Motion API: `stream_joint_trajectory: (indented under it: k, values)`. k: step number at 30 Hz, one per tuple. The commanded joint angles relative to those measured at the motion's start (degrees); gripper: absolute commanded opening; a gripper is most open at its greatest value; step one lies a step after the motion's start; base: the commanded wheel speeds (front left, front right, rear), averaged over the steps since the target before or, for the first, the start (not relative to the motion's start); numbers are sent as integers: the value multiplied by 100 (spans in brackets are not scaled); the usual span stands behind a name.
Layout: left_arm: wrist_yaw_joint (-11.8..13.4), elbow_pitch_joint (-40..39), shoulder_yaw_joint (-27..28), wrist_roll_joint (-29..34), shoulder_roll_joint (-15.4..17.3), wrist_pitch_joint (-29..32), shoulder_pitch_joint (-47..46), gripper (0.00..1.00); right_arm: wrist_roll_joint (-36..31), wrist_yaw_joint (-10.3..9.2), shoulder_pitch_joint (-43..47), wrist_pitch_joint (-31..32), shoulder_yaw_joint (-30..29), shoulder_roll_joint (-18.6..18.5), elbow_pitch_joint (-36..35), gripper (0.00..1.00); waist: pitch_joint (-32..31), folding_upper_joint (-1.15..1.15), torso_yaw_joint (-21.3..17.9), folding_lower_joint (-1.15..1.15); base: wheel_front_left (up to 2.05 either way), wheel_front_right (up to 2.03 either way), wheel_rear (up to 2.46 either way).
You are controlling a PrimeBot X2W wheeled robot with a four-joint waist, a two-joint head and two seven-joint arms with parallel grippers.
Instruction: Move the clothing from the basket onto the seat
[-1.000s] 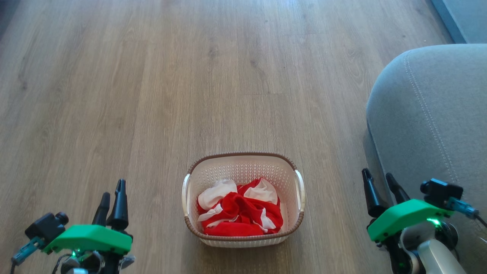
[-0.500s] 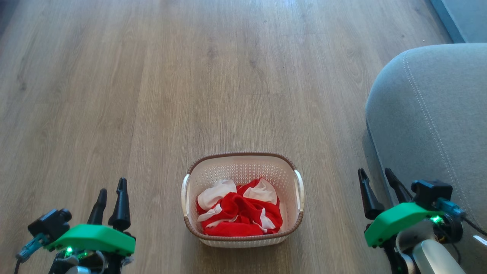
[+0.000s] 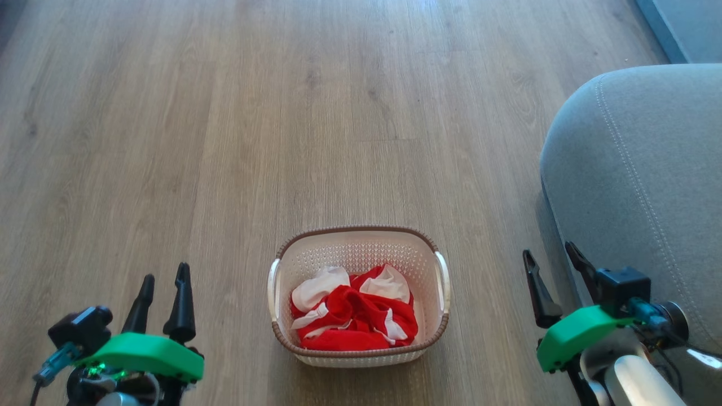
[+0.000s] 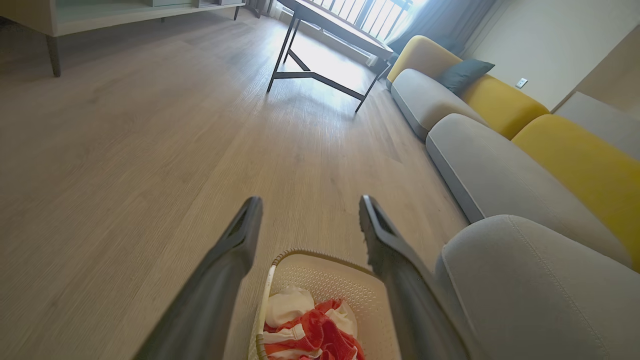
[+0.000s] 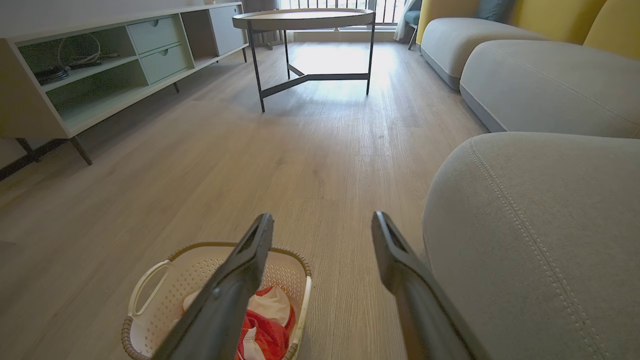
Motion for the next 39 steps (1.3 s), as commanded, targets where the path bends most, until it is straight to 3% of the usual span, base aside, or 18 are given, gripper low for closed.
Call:
stream_joint_trajectory:
  k: [1,19,39]
  values:
    - [-32,-206,110,216,159,-93,-285,100,-236,35,-301,-130,136,-112,-210,100,2,0,-7,0,0,0,0]
    - [-38,-321,103,1317,301,-395,-245,100,-1158,41,-266,-429,294,-118,-243,100,26,0,-49,0,0,0,0]
    - [-38,-314,123,1365,220,-395,-253,100,-848,41,-188,-429,122,70,-278,100,60,0,-46,0,0,0,0]
